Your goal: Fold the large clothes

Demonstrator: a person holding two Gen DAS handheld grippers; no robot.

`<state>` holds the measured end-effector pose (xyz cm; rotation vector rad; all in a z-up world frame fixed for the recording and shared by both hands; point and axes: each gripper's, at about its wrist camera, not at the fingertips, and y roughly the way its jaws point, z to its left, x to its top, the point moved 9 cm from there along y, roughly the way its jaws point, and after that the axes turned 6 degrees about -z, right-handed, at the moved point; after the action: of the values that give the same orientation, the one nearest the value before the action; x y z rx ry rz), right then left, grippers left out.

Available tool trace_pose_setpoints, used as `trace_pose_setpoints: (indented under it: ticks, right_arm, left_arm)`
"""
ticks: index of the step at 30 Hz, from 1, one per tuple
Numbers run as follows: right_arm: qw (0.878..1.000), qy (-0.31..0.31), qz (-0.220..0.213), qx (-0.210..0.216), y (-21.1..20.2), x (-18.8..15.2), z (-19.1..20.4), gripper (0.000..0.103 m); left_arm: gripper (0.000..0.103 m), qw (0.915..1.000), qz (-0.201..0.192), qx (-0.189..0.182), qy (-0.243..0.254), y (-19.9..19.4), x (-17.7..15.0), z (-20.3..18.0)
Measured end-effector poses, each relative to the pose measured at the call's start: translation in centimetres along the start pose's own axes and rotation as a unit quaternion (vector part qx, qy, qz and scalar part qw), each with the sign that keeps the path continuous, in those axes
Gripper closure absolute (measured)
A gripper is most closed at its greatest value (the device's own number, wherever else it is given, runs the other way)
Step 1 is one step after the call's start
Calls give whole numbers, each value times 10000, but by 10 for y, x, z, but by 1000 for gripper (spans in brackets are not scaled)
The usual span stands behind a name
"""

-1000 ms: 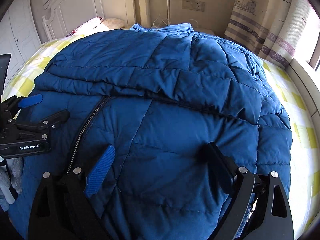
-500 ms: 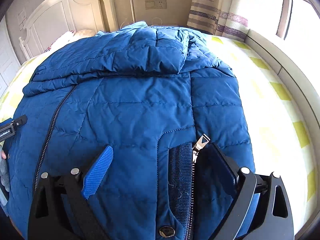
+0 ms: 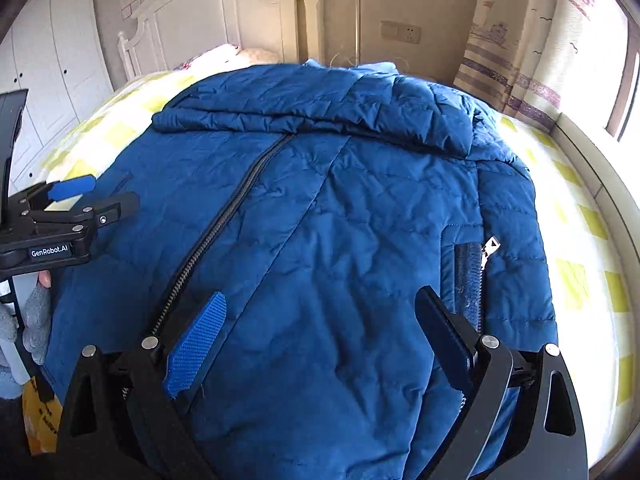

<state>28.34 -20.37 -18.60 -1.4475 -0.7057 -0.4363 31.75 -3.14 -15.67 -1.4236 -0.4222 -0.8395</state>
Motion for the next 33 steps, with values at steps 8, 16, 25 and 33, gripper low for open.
trace_pose_setpoints:
  ticks: [8, 16, 25, 33]
  right_arm:
    - [9995, 65, -167, -268, -12, -16, -6, 11]
    - [9968, 519, -575, -208, -30, -53, -47, 9]
    - [9940, 428, -991, -173, -65, -45, -13, 9]
    - [9949, -78, -1003, 49, -51, -69, 21, 7]
  left_arm:
    - [2, 9987, 297, 356, -196, 2, -24, 14]
    - [2, 9982, 10, 371, -480, -24, -64, 51]
    - [3, 9980, -470, 74, -413, -71, -56, 16]
    - [2, 9983, -559, -148, -36, -59, -87, -20]
